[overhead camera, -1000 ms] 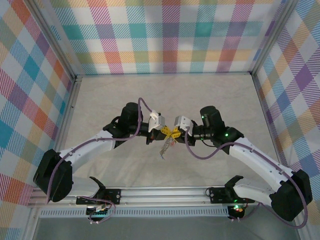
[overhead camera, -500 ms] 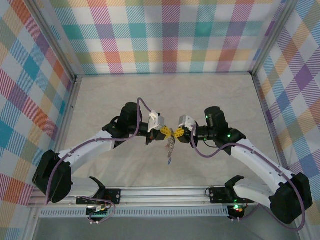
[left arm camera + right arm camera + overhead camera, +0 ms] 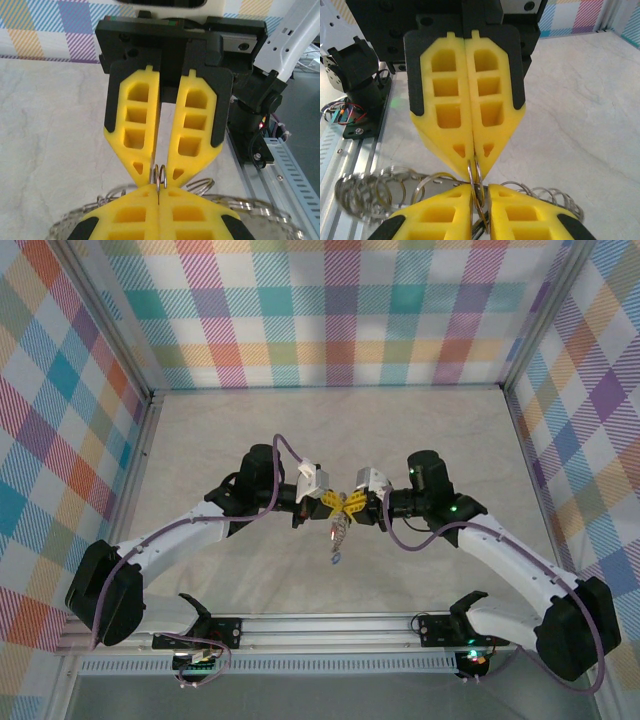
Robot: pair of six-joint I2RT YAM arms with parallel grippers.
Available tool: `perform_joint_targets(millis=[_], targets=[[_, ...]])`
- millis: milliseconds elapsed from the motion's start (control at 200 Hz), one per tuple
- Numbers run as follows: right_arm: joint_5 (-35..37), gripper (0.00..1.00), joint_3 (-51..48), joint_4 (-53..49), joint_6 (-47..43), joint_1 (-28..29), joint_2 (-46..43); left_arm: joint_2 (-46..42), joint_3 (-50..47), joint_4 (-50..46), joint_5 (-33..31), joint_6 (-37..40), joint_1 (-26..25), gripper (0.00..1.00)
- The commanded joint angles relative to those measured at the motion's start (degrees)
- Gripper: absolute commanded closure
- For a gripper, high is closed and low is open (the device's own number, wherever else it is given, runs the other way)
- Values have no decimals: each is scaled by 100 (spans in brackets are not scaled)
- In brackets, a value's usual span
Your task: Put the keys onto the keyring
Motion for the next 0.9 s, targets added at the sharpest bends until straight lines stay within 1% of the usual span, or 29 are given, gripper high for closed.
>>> perform_joint_targets(millis=[0,190,280,350,375,395,420,440,470,510,565,630,720,810,900], targets=[[-164,84,60,75,-32,-38,47,-237,112,463,195,-100,15,100],[-163,84,-24,116,45,-63,-42,-220,140,473,223,-109,17,100],[-182,93,6,68,42,-67,-51,-166,180,426,320,-101,16,100],[-167,99,103,-129,-55,-73,-29,-134,234,220,259,-28,15,100],[-137,100,156,-258,-129,-73,-17,-128,278,-27,201,87,17,100],[-102,100,215,-396,-204,-73,-3,-123,377,-369,166,250,13,96],[-77,100,308,-557,-314,-73,37,-98,587,-967,100,686,1,91],[-70,100,432,-816,-473,-73,74,-61,755,-1498,-18,1010,-17,86],[-27,100,700,-1368,-781,-76,164,14,985,-2115,-266,1366,-52,82],[120,100,1071,-2060,-1149,-73,299,140,1224,-2913,-522,1664,-66,80],[352,100,1499,-2795,-1573,-68,461,231,1390,-3389,-687,1888,-67,79],[587,100,1839,-3354,-1904,-64,620,216,1363,-3397,-742,1921,-66,78],[817,100,2127,-3732,-2199,-64,737,153,1326,-3181,-838,1792,-71,69],[1028,100,2387,-3978,-2412,-64,811,186,1565,-3254,-937,1579,-84,68],[1003,100,2530,-4058,-2497,-64,844,198,1632,-3112,-987,1374,-86,67]])
